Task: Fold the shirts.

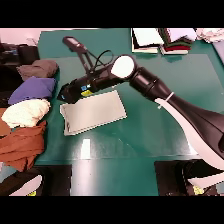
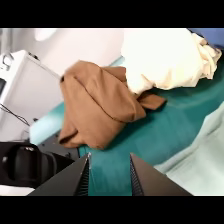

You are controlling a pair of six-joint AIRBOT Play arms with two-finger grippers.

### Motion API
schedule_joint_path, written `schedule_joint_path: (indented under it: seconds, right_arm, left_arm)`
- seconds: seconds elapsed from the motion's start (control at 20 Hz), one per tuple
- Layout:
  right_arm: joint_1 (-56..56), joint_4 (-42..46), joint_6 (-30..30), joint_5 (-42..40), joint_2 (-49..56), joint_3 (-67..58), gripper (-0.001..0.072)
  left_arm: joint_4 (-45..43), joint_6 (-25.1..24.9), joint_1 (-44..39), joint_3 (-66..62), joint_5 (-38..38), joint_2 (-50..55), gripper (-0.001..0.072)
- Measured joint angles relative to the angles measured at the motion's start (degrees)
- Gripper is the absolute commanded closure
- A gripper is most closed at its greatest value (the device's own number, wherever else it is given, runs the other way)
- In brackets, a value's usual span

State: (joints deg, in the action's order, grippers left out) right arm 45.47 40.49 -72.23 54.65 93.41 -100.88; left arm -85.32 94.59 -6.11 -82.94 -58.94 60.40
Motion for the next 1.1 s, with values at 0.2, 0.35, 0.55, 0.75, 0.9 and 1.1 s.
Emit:
schedule_joint_path:
  seconds: [0.2, 0.35, 0.55, 0.75, 0.9, 1.1]
  right_arm:
    - [-6.32, 8.79, -1.90, 3.02, -4.26, 7.85, 0.0398]
    - [-15.91, 15.41, -3.74, 6.58, -8.22, 17.73, 0.0097]
    - [-29.31, 16.20, -5.16, 8.83, -7.56, 27.47, 0.0103]
    - [-34.07, 8.48, -4.28, 9.99, -0.76, 29.09, 0.0142]
    - [-31.82, 2.38, -3.02, 10.82, 5.77, 25.59, 0.0142]
    - [-25.35, -2.93, -1.90, 11.74, 13.97, 17.92, 0.0566]
  left_arm:
    - [-0.72, -0.09, -2.12, 0.11, -0.63, -1.38, 0.0683]
    - [-0.94, -0.11, -5.60, 0.15, 0.24, -1.66, 0.0683]
    - [-1.05, -0.11, -10.16, 0.35, 1.97, -1.73, 0.0683]
    - [-1.05, -0.11, -12.98, 0.52, 2.82, -0.42, 0.0683]
    - [0.04, -0.09, -13.86, 0.57, 2.84, 1.38, 0.0683]
    - [2.03, -0.09, -14.25, 0.57, 2.80, 2.97, 0.0683]
